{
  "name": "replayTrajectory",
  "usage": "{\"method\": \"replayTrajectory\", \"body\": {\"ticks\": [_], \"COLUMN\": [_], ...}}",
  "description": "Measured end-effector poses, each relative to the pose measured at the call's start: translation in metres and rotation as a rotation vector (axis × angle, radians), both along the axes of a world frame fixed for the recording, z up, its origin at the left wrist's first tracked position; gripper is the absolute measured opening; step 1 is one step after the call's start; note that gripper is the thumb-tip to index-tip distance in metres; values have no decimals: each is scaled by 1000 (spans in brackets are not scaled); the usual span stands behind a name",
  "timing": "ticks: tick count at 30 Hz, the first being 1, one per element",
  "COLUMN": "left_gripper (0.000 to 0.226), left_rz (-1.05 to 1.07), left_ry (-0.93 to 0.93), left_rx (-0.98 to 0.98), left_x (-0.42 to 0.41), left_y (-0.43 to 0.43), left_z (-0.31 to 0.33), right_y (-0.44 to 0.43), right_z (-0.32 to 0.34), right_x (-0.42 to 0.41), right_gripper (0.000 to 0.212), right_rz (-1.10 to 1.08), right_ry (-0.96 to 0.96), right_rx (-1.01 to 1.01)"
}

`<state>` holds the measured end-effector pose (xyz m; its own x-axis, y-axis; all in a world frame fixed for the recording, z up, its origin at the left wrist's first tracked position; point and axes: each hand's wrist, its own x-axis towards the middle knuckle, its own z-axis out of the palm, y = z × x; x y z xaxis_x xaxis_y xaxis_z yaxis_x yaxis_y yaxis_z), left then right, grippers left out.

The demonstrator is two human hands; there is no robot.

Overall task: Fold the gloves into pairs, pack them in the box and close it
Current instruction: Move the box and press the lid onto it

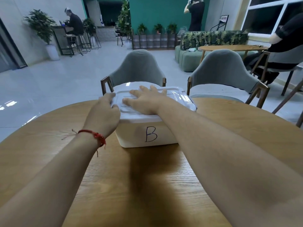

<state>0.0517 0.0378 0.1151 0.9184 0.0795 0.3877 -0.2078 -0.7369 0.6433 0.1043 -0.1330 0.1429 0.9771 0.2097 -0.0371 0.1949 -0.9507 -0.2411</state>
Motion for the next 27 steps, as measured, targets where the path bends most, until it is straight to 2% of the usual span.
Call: {"method": "replayTrajectory", "body": {"ticks": [3, 6, 8, 10, 13, 15, 17, 18, 19, 22, 23, 25, 27], "left_gripper": [46, 43, 62, 85, 96, 98, 97, 96, 95, 93, 93, 93, 92], "left_rz": [-97, -229, -266, -260, -243, -228, -228, -225, -221, -207, -208, -212, -214], "left_ry": [104, 219, 248, 274, 295, 323, 332, 324, 316, 305, 298, 281, 282], "left_rx": [247, 459, 661, 762, 743, 729, 734, 742, 751, 749, 750, 756, 753], "left_x": [25, 55, 67, 74, 75, 73, 74, 75, 75, 74, 73, 72, 71], "left_y": [-15, -34, -41, -41, -40, -43, -44, -45, -44, -44, -44, -44, -44], "left_z": [24, 33, 25, 20, 20, 22, 22, 22, 22, 21, 20, 20, 20], "right_y": [-2, -15, -21, -23, -35, -56, -80, -90, -98, -113, -117, -121, -123], "right_z": [1, 6, 7, 8, 4, 4, 5, 5, 4, -7, -12, -18, -17], "right_x": [4, 6, 4, 0, -4, -7, -15, -23, -29, -50, -53, -53, -48], "right_gripper": [54, 58, 60, 58, 51, 53, 60, 64, 64, 48, 44, 41, 36], "right_rz": [-55, -228, -254, -198, -138, -259, -451, -523, -570, -628, -623, -633, -664], "right_ry": [-4, -40, -78, -81, -98, -149, -142, -99, -43, 190, 223, 148, -37], "right_rx": [101, 528, 624, 539, 303, 89, 15, 75, 220, 919, 1050, 1102, 934]}}
